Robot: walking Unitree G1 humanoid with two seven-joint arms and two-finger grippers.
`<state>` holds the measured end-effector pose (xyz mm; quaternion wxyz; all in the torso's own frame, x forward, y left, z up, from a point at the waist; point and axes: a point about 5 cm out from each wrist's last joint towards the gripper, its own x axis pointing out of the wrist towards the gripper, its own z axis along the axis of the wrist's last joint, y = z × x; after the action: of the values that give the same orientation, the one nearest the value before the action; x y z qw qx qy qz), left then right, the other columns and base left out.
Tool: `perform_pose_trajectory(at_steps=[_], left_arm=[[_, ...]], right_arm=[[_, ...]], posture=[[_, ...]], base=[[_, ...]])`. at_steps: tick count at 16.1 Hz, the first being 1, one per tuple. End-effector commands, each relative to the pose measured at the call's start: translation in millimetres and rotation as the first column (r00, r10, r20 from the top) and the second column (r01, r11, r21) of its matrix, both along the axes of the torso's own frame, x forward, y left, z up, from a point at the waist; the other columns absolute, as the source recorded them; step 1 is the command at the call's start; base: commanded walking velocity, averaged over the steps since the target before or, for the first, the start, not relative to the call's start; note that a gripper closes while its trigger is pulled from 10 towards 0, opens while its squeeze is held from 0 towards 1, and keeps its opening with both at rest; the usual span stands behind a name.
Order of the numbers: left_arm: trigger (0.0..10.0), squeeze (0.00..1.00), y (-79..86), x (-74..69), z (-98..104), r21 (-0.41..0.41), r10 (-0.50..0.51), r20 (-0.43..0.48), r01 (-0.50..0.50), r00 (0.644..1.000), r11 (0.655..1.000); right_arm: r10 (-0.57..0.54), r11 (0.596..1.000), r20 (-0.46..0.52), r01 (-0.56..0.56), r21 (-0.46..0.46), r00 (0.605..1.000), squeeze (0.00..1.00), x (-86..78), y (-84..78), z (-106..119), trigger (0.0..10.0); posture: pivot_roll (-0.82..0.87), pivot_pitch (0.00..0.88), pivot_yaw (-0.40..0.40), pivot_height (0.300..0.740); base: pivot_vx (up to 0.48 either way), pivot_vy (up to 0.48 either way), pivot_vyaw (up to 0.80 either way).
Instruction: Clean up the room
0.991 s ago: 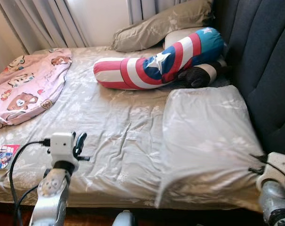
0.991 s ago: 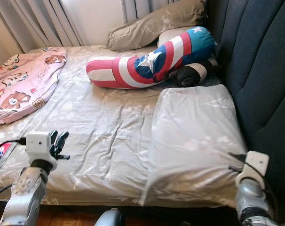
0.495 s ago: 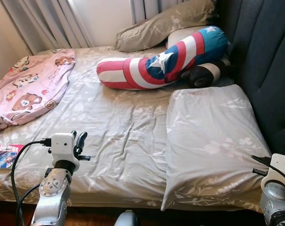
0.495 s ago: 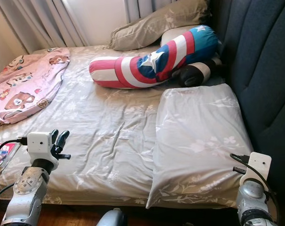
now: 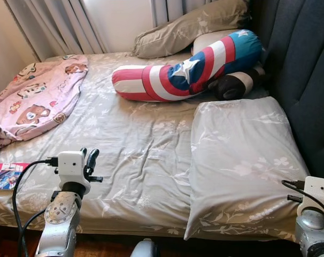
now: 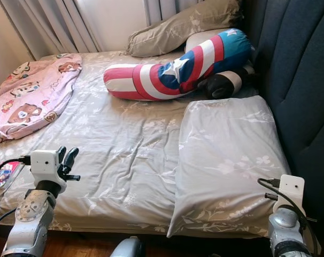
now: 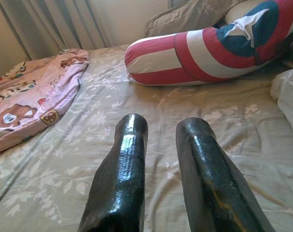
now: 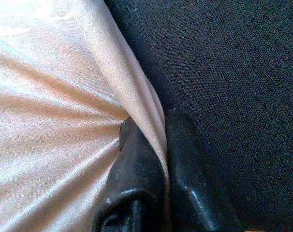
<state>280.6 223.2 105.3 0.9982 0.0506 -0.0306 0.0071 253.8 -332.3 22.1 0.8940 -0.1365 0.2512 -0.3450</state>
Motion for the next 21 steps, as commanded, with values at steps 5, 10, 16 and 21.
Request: perform_pose_trajectory(at_steps=[5,10,16,21], left_arm=[[10.0,0.0,-0.6,-2.0,-7,0.017,-0.008,-0.022,0.008,1.0,1.0],[10.0,0.0,-3.1,-2.4,-13,-0.006,0.001,-0.03,-0.001,1.0,1.0],[10.0,0.0,3.3,-9.3,-66,-0.131,0.067,-0.217,-0.097,0.974,0.987],[10.0,0.0,4.1,-25.4,-112,-0.176,0.085,-0.429,-0.176,0.899,0.969]], right_arm=[[-0.007,0.985,0.059,0.017,-0.171,0.998,1.0,1.8,-14.2,19,10.0],[0.141,0.981,0.204,-0.109,-0.157,0.969,0.59,23.7,6.3,34,10.0],[0.315,0.888,0.25,-0.377,0.263,0.916,0.0,27.6,81.7,-12,10.0],[0.353,0.845,0.118,-0.37,0.386,0.928,0.0,2.8,99.8,-45,10.0]], posture=[[0.05,0.0,0.091,0.658],[0.03,0.0,0.072,0.658],[0.01,0.0,0.05,0.687],[0.01,0.0,0.025,0.737]], base=[[0.0,0.0,0.0],[0.0,0.0,0.0],[0.0,0.0,0.0],[0.0,0.0,0.0]])
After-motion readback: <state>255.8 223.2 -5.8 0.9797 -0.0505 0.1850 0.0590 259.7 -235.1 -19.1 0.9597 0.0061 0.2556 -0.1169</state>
